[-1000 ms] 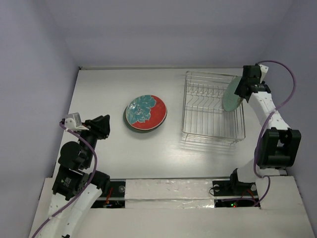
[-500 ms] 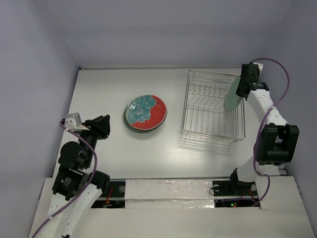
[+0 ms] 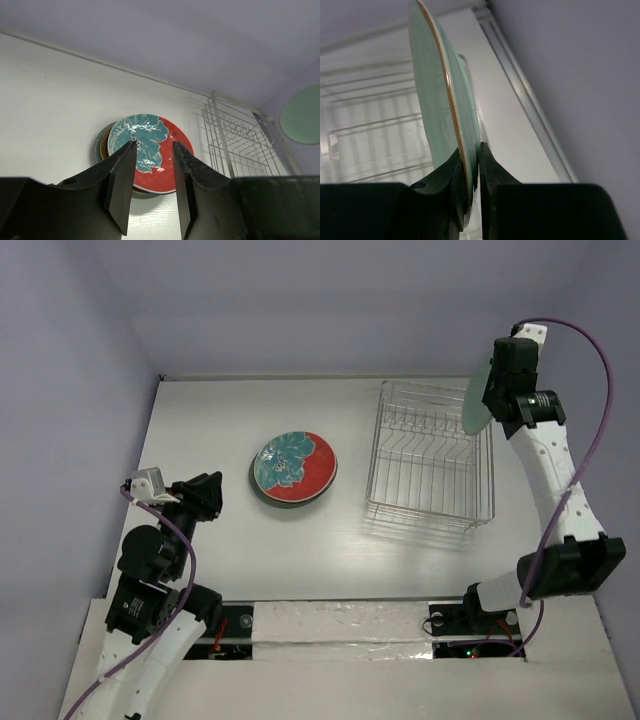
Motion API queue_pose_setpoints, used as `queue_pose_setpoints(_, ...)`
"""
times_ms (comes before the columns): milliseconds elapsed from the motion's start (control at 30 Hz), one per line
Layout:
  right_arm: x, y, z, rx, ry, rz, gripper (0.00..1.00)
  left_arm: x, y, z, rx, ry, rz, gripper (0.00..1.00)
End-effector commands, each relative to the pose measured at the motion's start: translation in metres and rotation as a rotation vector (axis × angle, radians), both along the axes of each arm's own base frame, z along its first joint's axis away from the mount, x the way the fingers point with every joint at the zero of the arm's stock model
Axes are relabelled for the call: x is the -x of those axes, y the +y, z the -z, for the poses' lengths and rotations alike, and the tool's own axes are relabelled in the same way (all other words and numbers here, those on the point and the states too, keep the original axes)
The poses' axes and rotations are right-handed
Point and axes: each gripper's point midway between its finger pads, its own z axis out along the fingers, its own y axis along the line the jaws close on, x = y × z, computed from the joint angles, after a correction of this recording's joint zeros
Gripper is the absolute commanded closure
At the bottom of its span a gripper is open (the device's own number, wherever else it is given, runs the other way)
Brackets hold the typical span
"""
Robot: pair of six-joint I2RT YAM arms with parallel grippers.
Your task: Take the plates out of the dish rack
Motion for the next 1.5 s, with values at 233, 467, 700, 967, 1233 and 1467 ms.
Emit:
queue_pose_setpoints(233,0.007,0.189,-0.097,-0.503,-0.459,-0.509,1.0,-0.005,-0.004,0.0,0.003,0.001,0.008,0.68)
queue_pose_setpoints(467,-0.007,0.326,-0.05,-0.898,-0.38,-0.743,1.0,-0.009,-0.006,0.004,-0.003,0.02,0.008,0.65)
queue_pose_setpoints(700,-0.017,0.403,0.013,-1.058,-0.216,-0.851,1.0,-0.01,-0.006,0.005,-0.004,0.023,0.008,0.58)
queue_pose_setpoints(967,-0.002,0.435,0.089,-1.137,-0.066,-0.828,0.98,-0.011,-0.007,0.008,-0.009,0.034,0.008,0.56)
queue_pose_setpoints(1233,0.025,0.44,0.137,-1.129,0.045,-0.788,0.73,-0.012,-0.007,0.008,-0.01,0.04,0.008,0.54)
queue_pose_setpoints(1467,0.046,0.424,0.144,-0.957,0.094,-0.772,0.25,-0.009,-0.006,0.005,-0.002,0.024,0.008,0.5)
